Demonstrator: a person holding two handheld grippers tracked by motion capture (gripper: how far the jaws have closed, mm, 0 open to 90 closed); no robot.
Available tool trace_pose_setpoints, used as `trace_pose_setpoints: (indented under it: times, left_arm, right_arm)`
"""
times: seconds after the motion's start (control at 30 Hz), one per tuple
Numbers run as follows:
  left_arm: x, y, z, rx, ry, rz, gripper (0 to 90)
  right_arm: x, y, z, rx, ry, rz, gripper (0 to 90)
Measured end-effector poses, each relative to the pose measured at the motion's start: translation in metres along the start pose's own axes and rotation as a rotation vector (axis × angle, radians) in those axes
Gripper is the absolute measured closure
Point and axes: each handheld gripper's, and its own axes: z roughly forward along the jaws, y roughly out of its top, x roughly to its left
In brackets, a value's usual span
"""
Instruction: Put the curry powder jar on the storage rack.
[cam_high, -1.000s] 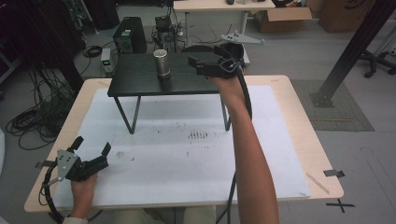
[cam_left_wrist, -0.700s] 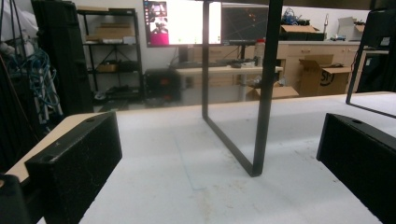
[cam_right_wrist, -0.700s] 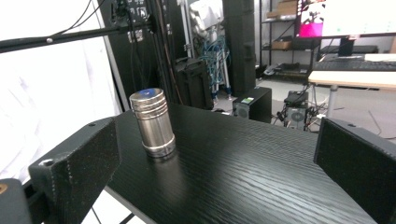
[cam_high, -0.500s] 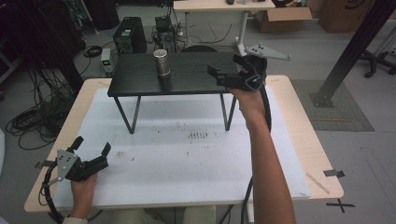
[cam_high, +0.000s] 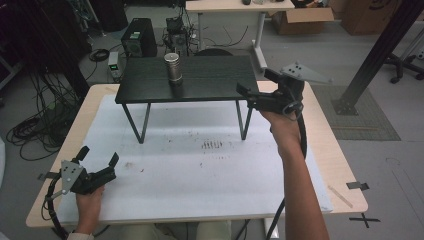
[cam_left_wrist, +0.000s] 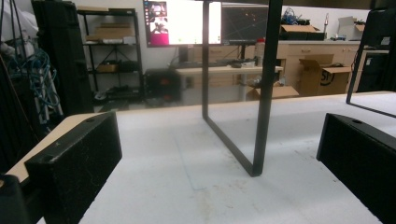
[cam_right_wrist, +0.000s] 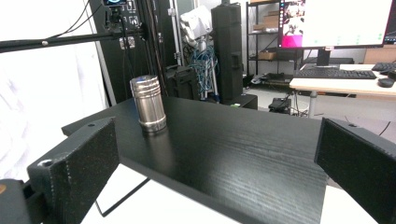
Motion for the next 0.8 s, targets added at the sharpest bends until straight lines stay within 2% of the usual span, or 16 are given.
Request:
trace_pose_setpoints:
  times: [0.6,0.8]
  left_arm:
    - [0.0,0.0,0.0,-0.001,0.0,-0.001,0.3]
    - [0.0,0.0,0.0,-0.001,0.0,0.0,0.3]
  right_arm:
    - [0.008,-0.041,-0.038,-0.027,-0.027,-0.02,0.0]
    - [0.011,-0.065,-0.049,-0.035,-0.047,-0.02,0.0]
